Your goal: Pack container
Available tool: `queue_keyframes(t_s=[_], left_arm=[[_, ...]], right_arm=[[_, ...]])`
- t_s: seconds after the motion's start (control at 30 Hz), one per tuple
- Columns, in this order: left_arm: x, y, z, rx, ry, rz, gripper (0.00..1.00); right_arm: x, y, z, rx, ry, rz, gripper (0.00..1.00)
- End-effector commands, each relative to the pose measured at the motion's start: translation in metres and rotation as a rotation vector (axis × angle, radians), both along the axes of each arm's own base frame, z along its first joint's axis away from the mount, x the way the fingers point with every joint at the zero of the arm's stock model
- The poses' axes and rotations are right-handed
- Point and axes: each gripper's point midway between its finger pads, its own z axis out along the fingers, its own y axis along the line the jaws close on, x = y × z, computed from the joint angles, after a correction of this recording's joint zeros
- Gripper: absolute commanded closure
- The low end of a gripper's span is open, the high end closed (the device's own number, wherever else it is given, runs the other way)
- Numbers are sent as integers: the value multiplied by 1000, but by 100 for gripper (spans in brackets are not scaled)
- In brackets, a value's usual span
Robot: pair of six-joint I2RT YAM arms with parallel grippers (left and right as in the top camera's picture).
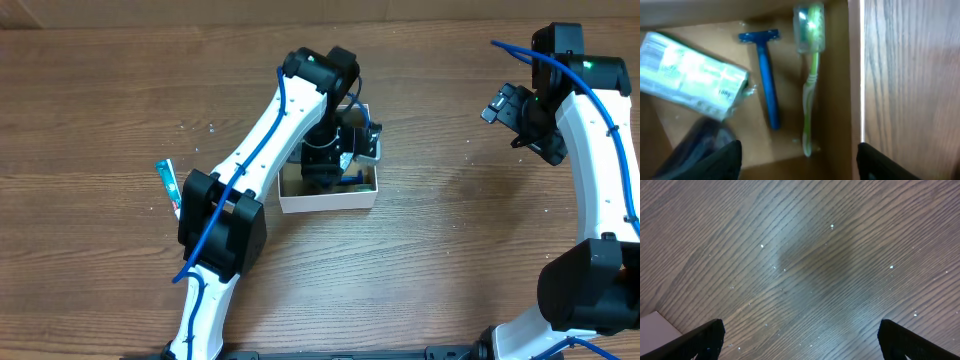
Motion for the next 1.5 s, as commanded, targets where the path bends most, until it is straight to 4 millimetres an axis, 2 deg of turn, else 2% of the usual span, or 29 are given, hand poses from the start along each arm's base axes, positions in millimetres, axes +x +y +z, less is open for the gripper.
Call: queue_keyframes(t_s=[0.0,0.03,0.07,0.1,0.13,0.17,0.2,0.23,0.3,0.33,0.37,0.4,0.47,0.53,0.6,0.67,0.77,0.87,1.0,1.1,1.2,1.33,1.47], left_arm=[[40,-33,92,-177,-240,163,26],[48,-51,146,-324,-311,316,21],[46,-59,189,-455,-326,423,11],[43,-60,219,-532,-358,465,0],[40,-55,237,-562,-400,470,0],[44,-45,247,-561,-442,509,0],[59,-21,253,-540,-473,691,0],[75,15,250,-488,-484,924,0],[99,96,234,-412,-421,1381,0],[107,126,231,-452,-321,1545,0],[112,147,227,-466,-269,1636,0],[117,181,220,-461,-231,1758,0],[120,209,209,-419,-219,1822,0],[118,230,184,-323,-183,1849,0],[105,249,152,-153,-157,1900,0],[94,255,133,-57,-129,1920,0],[72,280,114,113,-144,2087,0],[63,284,101,169,-103,2122,0],[52,290,66,300,-71,2148,0],[40,290,1,403,0,2145,0],[36,284,-48,384,64,2155,0],[27,284,-99,377,55,2155,0],[11,288,-127,396,69,2194,0]], right_arm=[[1,-1,3,-14,-10,-7,0],[1,-1,3,-14,-10,-7,0],[1,-1,3,-14,-10,-7,0],[1,-1,3,-14,-10,-7,0],[1,-1,3,-14,-10,-7,0],[1,-1,3,-14,-10,-7,0],[1,-1,3,-14,-10,-7,0],[1,-1,3,-14,-10,-7,0],[1,-1,3,-14,-10,-7,0],[1,-1,3,-14,-10,-7,0],[1,-1,3,-14,-10,-7,0],[1,-1,3,-14,-10,-7,0],[1,-1,3,-14,-10,-7,0],[1,-1,3,-14,-10,-7,0],[1,-1,3,-14,-10,-7,0],[1,-1,3,-14,-10,-7,0],[1,-1,3,-14,-10,-7,0],[1,-1,3,-14,-10,-7,0],[1,-1,3,-14,-10,-7,0],[1,-1,3,-14,-10,-7,0],[1,-1,3,-14,-10,-7,0],[1,-1,3,-14,-10,-7,0],[1,-1,3,-14,-10,-7,0]])
